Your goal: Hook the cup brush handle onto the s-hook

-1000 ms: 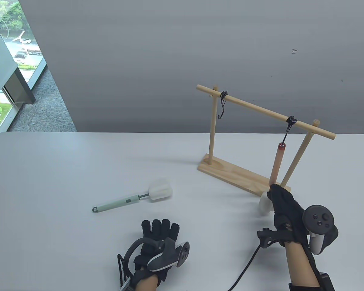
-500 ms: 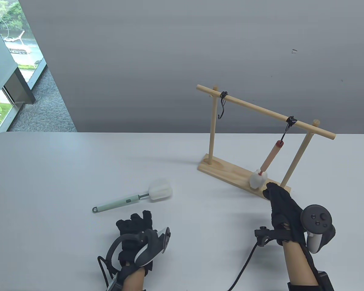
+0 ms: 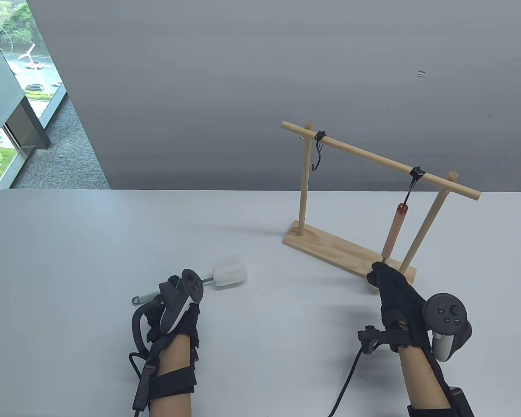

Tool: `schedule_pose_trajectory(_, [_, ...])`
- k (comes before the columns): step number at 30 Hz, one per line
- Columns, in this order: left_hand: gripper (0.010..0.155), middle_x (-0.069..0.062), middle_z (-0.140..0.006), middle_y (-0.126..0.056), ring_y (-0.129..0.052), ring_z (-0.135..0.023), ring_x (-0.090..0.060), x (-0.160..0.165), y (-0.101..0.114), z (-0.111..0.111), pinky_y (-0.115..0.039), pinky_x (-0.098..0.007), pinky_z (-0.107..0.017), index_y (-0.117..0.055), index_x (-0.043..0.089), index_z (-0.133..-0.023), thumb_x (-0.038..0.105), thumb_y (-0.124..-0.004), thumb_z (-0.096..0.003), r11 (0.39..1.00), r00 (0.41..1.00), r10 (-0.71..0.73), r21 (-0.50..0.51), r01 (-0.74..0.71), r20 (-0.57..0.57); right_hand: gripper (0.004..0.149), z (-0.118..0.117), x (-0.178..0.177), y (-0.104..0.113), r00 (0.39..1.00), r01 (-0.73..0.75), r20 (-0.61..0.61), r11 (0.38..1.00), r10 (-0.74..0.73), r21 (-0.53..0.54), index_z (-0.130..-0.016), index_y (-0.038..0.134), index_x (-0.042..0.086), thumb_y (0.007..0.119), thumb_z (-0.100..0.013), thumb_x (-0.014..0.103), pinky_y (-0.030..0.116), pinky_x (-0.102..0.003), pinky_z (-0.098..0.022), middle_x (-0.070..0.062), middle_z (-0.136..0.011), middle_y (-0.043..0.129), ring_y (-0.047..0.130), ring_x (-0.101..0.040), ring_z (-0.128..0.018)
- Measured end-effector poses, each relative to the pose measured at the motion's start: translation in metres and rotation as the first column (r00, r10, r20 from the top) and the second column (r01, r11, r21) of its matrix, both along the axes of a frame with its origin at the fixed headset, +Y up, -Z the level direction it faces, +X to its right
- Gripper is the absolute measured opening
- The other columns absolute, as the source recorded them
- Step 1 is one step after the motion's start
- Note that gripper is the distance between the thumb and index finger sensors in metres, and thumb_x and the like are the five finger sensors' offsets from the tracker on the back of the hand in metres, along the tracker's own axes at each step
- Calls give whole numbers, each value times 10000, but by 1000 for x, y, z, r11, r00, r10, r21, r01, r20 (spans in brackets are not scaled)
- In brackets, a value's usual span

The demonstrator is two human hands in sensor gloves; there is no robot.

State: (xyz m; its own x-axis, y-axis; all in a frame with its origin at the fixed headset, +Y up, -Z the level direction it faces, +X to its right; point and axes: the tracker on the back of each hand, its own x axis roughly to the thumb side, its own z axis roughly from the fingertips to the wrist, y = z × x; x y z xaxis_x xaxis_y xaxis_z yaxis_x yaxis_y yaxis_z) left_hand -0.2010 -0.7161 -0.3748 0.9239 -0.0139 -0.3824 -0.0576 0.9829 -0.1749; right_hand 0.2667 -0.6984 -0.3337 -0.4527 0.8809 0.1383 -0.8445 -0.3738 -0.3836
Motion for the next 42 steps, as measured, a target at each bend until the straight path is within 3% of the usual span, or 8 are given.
schedule_pose_trajectory(2, [631, -21, -842, -918, -1007, -644, -210, 0, -3, -8, -748, -477, -618, -591, 259, -1068, 558, -565, -514, 1000, 1000, 15, -19, -15, -25, 477, 0, 1, -1, 1000, 1, -1, 1000, -1, -6, -839, 832, 45, 673, -529, 370, 565, -668, -547, -194, -690, 954, 910, -448, -696])
schedule_pose_trajectory(9, [669, 16, -656, -1004, -1043, -437, -158, -16, -5, -31, -821, -429, -517, -682, 236, -1030, 618, -481, -518, 945, 931, 326, 41, -323, -166, 480, -1, 2, -4, 1000, 2, -5, 1000, -2, -28, -839, 832, 41, 672, -530, 372, 566, -667, -546, -197, -689, 953, 910, -451, -693])
schedule_pose_trajectory(15, [687, 28, -656, -999, -1037, -433, -146, -28, -17, -43, -819, -417, -519, -659, 246, -1047, 642, -454, -523, 880, 858, 472, 46, -473, -201, 486, -1, 0, -5, 1000, -8, -22, 999, 7, -51, -838, 834, 36, 671, -531, 375, 600, -643, -535, -199, -679, 958, 919, -452, -677])
schedule_pose_trajectory(25, [730, 22, -575, -1029, -1042, -347, -145, -29, -47, -54, -835, -409, -477, -694, 219, -1025, 669, -431, -514, 894, 876, 424, -46, -445, -231, 492, -6, -7, -8, 998, -36, -55, 996, 31, -83, -840, 833, 34, 669, -532, 380, 610, -636, -530, -202, -678, 958, 917, -457, -676])
schedule_pose_trajectory(36, [711, 36, -499, -1056, -1059, -265, -126, -28, -47, -57, -868, -383, -410, -772, 215, -963, 661, -448, -512, 917, 889, 371, -44, -396, -268, 497, -6, -11, -13, 996, -44, -78, 990, 34, -132, -841, 832, 29, 666, -534, 382, 608, -639, -530, -206, -679, 956, 916, -460, -676])
schedule_pose_trajectory(42, [665, 27, -450, -1090, -1100, -243, -108, -27, -46, -56, -898, -355, -398, -889, 240, -840, 635, -462, -517, 942, 907, 327, 13, -336, -267, 500, -6, -12, -14, 995, -53, -86, 988, 41, -145, -844, 830, 27, 664, -534, 383, 605, -641, -530, -208, -682, 955, 914, -463, -676])
